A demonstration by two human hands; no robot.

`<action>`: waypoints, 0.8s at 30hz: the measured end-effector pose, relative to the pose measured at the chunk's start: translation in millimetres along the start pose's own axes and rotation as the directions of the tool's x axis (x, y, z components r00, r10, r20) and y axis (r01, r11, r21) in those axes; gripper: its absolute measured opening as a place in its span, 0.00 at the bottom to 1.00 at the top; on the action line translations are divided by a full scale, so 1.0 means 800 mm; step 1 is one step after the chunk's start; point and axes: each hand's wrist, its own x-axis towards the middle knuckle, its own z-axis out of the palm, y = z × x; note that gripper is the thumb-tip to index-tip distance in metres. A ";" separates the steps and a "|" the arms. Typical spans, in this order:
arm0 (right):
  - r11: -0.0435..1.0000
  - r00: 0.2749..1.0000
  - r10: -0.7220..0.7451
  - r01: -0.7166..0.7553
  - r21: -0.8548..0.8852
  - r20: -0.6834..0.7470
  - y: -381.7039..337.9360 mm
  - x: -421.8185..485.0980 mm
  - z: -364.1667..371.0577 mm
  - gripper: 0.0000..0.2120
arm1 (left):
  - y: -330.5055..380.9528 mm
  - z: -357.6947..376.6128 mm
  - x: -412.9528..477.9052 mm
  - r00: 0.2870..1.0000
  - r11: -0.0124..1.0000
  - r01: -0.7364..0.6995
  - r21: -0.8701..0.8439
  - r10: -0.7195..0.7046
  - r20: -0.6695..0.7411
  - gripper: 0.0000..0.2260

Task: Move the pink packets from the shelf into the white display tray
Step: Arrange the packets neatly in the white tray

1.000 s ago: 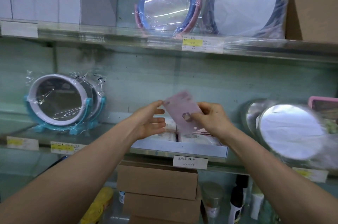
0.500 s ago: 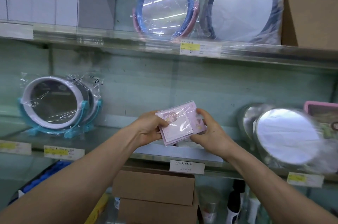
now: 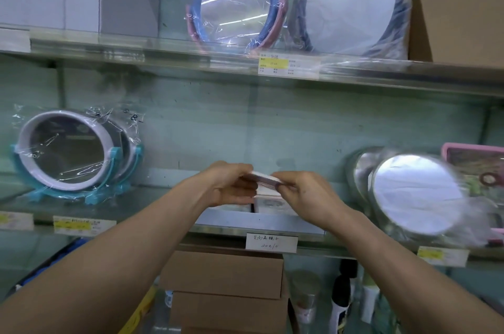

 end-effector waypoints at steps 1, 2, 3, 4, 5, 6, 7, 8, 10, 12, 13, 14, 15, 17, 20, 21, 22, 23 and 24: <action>0.999 0.999 0.034 -0.034 -0.008 0.013 0.005 0.001 0.001 0.09 | -0.001 -0.004 0.004 0.999 0.996 -0.004 0.085 0.007 -0.036 0.08; 0.998 0.998 0.062 -0.062 -0.018 0.021 0.012 0.001 0.004 0.09 | -0.002 -0.010 0.008 0.996 0.989 -0.023 0.148 0.035 -0.079 0.09; 0.996 0.996 0.081 -0.080 -0.026 0.040 0.019 0.000 0.007 0.10 | -0.003 -0.015 0.013 0.991 0.980 -0.037 0.195 0.061 -0.119 0.10; 0.996 0.994 0.087 -0.085 -0.032 0.070 0.024 -0.002 0.010 0.13 | -0.004 -0.019 0.015 0.986 0.971 -0.041 0.235 0.078 -0.148 0.11; 0.996 0.989 0.091 -0.088 -0.033 0.115 0.027 -0.003 0.014 0.17 | -0.006 -0.021 0.016 0.984 0.962 -0.042 0.271 0.088 -0.157 0.11; 0.995 0.981 0.098 -0.095 -0.027 0.167 0.030 -0.004 0.016 0.20 | -0.007 -0.021 0.015 0.985 0.952 -0.042 0.304 0.090 -0.147 0.10; 0.994 0.968 0.111 -0.109 -0.022 0.224 0.030 -0.005 0.017 0.21 | -0.008 -0.019 0.014 0.987 0.941 -0.042 0.335 0.091 -0.131 0.10; 0.991 0.950 0.131 -0.129 -0.025 0.284 0.030 -0.006 0.018 0.22 | -0.010 -0.016 0.013 0.989 0.928 -0.045 0.369 0.092 -0.112 0.10; 0.982 0.908 0.189 -0.179 -0.062 0.374 0.030 -0.005 0.019 0.18 | -0.014 -0.009 0.013 0.991 0.885 -0.051 0.464 0.104 -0.088 0.09; 0.974 0.894 0.227 -0.213 -0.079 0.387 0.029 -0.002 0.019 0.17 | -0.018 -0.005 0.017 0.987 0.822 -0.078 0.564 0.145 -0.075 0.09; 0.975 0.900 0.223 -0.207 -0.083 0.376 0.027 -0.001 0.019 0.18 | -0.019 -0.004 0.020 0.982 0.788 -0.097 0.607 0.176 -0.071 0.09; 0.980 0.907 0.201 -0.182 -0.086 0.371 0.024 0.000 0.020 0.18 | -0.021 -0.003 0.021 0.977 0.753 -0.114 0.648 0.203 -0.063 0.10; 0.985 0.910 0.173 -0.151 -0.086 0.378 0.020 0.000 0.022 0.18 | -0.023 -0.002 0.021 0.974 0.710 -0.126 0.693 0.220 -0.048 0.13; 0.992 0.903 0.122 -0.115 -0.042 0.412 0.014 -0.004 0.024 0.19 | -0.027 -0.002 0.020 0.977 0.600 -0.128 0.790 0.215 -0.005 0.17; 0.986 0.900 0.146 -0.165 0.010 0.411 0.014 -0.004 0.026 0.18 | -0.032 -0.005 0.022 0.980 0.470 -0.141 0.871 0.189 0.056 0.16; 0.985 0.899 0.153 -0.174 0.014 0.411 0.013 0.000 0.026 0.17 | -0.032 -0.006 0.023 0.981 0.438 -0.148 0.887 0.182 0.073 0.16; 0.985 0.898 0.150 -0.172 0.016 0.413 0.011 0.004 0.028 0.16 | -0.031 -0.006 0.024 0.981 0.413 -0.152 0.898 0.177 0.085 0.16; 0.987 0.901 0.139 -0.159 0.013 0.410 0.008 0.010 0.029 0.15 | -0.030 -0.005 0.025 0.979 0.394 -0.158 0.906 0.179 0.093 0.16; 0.990 0.907 0.120 -0.139 0.018 0.403 0.003 0.014 0.032 0.15 | -0.029 -0.005 0.027 0.977 0.377 -0.161 0.912 0.190 0.094 0.16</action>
